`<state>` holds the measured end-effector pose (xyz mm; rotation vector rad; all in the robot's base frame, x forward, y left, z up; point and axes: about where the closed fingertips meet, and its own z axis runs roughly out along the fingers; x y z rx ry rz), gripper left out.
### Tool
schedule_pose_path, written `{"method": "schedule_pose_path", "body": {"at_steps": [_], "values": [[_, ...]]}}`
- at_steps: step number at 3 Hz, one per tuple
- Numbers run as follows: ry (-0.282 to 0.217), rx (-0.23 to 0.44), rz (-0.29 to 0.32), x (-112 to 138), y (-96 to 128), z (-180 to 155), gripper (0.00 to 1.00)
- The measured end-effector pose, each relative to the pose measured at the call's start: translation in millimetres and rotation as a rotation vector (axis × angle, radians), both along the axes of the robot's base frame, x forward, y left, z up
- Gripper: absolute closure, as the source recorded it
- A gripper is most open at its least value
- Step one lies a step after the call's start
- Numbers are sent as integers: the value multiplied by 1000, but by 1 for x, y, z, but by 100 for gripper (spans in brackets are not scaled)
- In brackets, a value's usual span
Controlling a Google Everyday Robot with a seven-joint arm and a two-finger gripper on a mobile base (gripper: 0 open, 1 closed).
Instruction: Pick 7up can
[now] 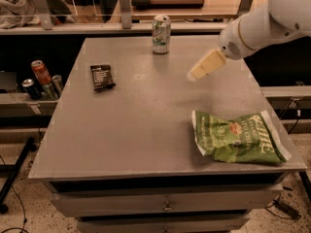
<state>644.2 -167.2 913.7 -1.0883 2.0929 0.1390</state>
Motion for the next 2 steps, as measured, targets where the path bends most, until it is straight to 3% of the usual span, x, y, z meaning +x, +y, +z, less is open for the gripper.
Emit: {"method": "schedule_pose_path", "body": {"at_steps": [2], "values": [[-44,102,-5,49,37,-7,0]]}}
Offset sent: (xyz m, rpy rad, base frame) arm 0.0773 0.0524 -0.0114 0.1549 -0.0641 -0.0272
